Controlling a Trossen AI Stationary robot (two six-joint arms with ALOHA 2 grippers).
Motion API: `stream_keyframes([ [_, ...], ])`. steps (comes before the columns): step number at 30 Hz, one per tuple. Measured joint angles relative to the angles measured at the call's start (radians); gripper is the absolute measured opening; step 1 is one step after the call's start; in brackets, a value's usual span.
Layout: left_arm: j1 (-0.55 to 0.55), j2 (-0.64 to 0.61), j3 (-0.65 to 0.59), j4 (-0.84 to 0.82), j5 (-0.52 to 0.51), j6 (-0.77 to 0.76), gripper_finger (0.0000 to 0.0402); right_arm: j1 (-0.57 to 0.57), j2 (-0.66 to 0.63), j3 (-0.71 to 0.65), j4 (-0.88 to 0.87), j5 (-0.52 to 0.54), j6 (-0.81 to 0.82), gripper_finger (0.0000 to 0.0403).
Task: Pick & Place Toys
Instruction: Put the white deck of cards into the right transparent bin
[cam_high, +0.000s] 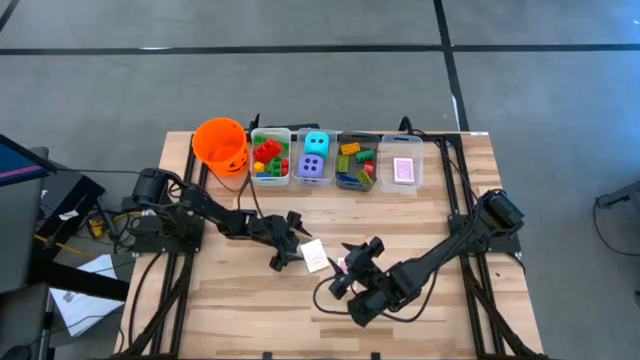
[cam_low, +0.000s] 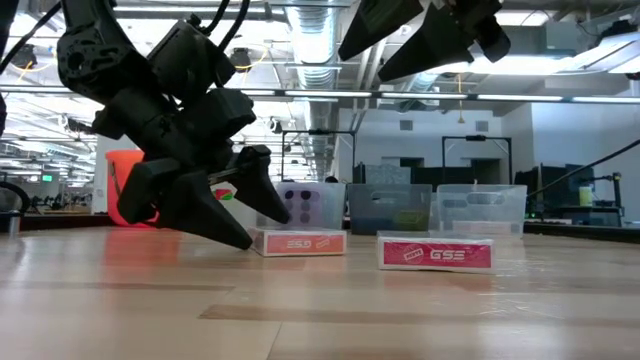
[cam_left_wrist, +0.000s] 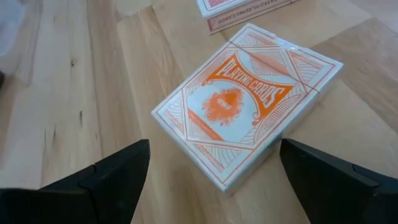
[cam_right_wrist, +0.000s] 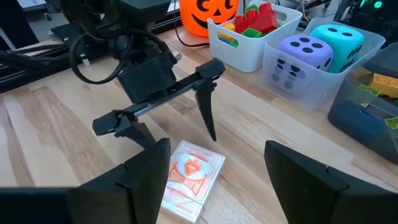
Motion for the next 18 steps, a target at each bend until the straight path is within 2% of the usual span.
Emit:
stream_keyframes([
  [3,-0.004,-0.002,0.002,-0.021,0.010,-0.048,0.0353,0.001,0.000,0.000,0.001,0.000,0.000,0.0255],
  [11,-0.035,-0.002,0.002,-0.074,0.069,-0.310,0.0352,0.001,0.000,0.000,0.001,-0.001,0.000,0.0255],
  [18,-0.123,-0.003,0.002,-0.077,0.102,-0.336,0.0352,0.001,0.000,0.000,0.000,-0.001,0.000,0.0255],
])
